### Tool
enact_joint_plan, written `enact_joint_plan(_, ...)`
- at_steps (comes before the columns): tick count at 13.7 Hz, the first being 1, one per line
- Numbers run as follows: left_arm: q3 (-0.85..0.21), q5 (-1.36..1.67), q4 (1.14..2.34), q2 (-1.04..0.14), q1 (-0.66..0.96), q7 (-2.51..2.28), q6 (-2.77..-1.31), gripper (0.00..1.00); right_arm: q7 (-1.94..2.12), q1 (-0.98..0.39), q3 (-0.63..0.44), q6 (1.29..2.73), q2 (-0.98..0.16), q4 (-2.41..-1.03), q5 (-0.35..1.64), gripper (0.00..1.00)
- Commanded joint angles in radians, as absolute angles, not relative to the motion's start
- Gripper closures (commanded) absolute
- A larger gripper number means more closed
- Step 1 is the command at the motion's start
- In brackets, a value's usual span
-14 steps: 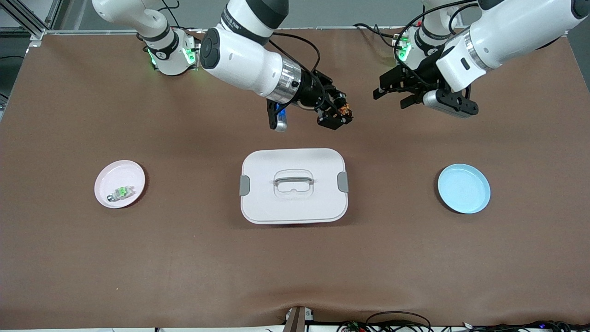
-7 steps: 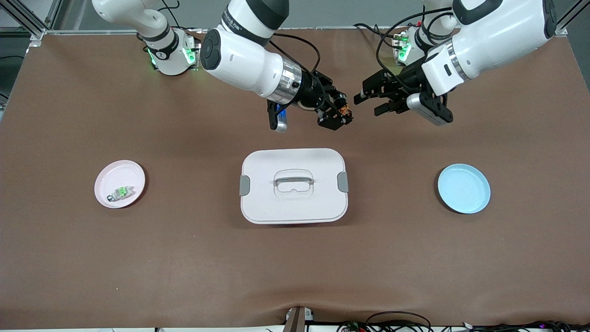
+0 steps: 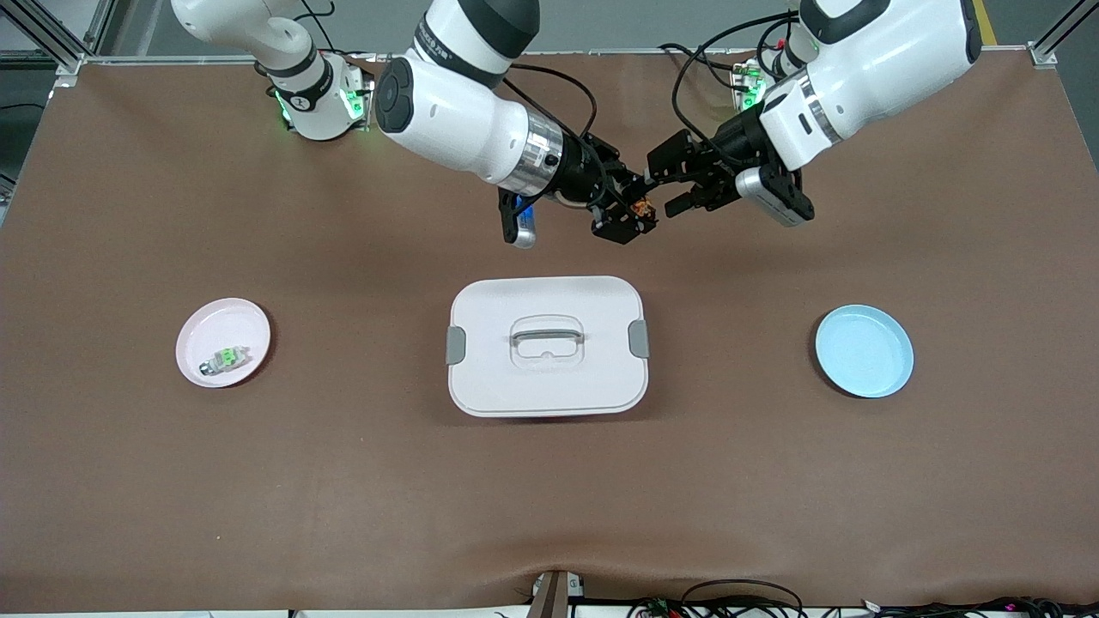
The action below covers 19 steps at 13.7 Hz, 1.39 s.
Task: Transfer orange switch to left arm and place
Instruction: 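Reach the left gripper toward the switch held by the right gripper, then grasp the switch with the left gripper while the right gripper releases it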
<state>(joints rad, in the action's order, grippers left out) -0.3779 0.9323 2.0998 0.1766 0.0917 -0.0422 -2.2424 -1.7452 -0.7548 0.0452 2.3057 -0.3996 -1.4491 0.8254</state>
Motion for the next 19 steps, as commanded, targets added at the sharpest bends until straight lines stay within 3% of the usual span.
enact_joint_plan(1,-0.4,0.96,2.121,0.192,0.089,-0.028,-2.289,0.29,-1.758,-0.769,0.034,2.307,-0.414,-1.419,0.844,0.81)
enact_joint_plan(6,-0.445,1.008,2.121,0.16,0.089,-0.028,-2.373,0.34,-1.758,-0.769,0.034,2.307,-0.414,-1.419,0.844,0.81)
enact_joint_plan(8,-0.445,1.008,2.121,0.156,0.087,-0.026,-2.372,0.52,-1.758,-0.769,0.034,2.307,-0.414,-1.419,0.844,0.81)
enact_joint_plan(12,-0.445,1.0,2.121,0.156,0.086,-0.023,-2.368,1.0,-1.758,-0.769,0.034,2.307,-0.414,-1.419,0.844,0.81)
enact_joint_plan(16,-0.443,0.991,2.121,0.155,0.078,-0.026,-2.365,1.0,-1.759,-0.769,0.034,2.307,-0.414,-1.419,0.844,0.81)
enact_joint_plan(17,-0.443,0.989,2.121,0.155,0.074,-0.026,-2.365,1.0,-1.759,-0.769,0.034,2.307,-0.414,-1.417,0.844,0.74)
enact_joint_plan(19,-0.443,0.91,2.118,0.155,0.042,-0.029,-2.361,1.0,-1.761,-0.767,0.034,2.307,-0.413,-1.417,0.844,0.46)
